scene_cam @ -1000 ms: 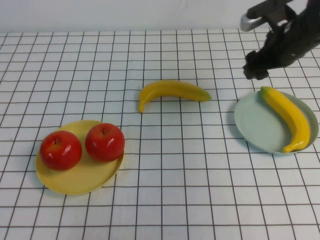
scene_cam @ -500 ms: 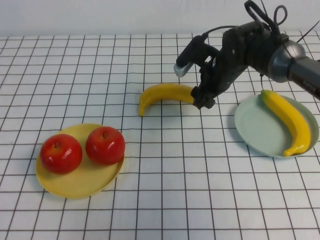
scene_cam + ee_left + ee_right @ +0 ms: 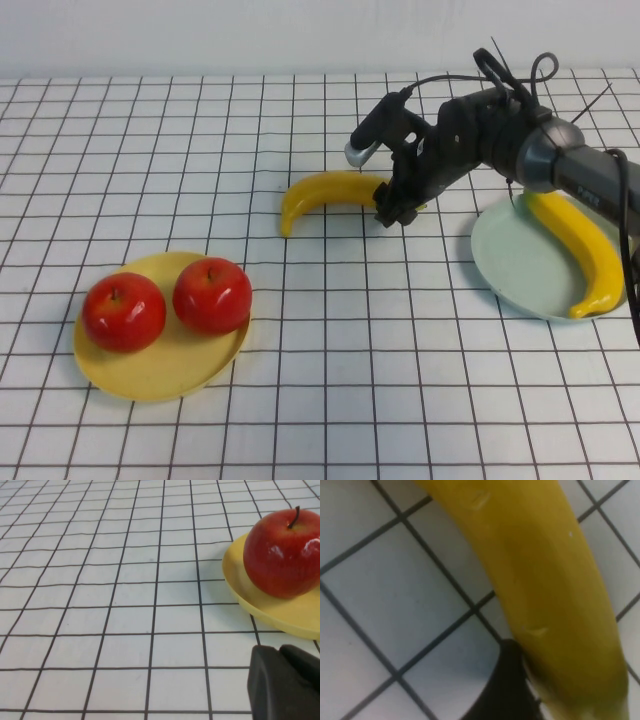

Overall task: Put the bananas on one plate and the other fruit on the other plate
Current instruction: Put another type of fruit in the right plate

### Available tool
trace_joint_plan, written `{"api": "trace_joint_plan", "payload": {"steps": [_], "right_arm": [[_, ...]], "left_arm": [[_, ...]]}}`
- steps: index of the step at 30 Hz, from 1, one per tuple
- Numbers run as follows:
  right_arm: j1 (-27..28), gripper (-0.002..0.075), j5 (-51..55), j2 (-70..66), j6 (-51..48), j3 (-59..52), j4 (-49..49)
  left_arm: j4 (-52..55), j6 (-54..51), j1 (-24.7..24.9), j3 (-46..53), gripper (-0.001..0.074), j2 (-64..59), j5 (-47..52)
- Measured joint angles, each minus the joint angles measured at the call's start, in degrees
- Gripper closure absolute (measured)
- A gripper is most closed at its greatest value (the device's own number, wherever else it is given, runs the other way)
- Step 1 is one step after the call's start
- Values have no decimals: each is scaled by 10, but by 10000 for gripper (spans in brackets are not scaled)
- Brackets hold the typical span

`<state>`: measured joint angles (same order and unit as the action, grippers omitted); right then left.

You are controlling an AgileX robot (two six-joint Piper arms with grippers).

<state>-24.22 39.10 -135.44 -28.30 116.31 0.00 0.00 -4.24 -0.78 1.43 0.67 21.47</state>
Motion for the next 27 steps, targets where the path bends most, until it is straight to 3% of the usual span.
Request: {"api": "trace_joint_plan", "payload": {"steps": [16,21,27], "right_arm": [[12,476,30,6,0,0,27],[12,477,52,37,34,6,30],[12,477,163,79,111,11,19]], "left_arm": [[0,0,0,0,739,0,0],[0,0,0,0,739,0,0],[0,0,0,0,738,0,0]]}}
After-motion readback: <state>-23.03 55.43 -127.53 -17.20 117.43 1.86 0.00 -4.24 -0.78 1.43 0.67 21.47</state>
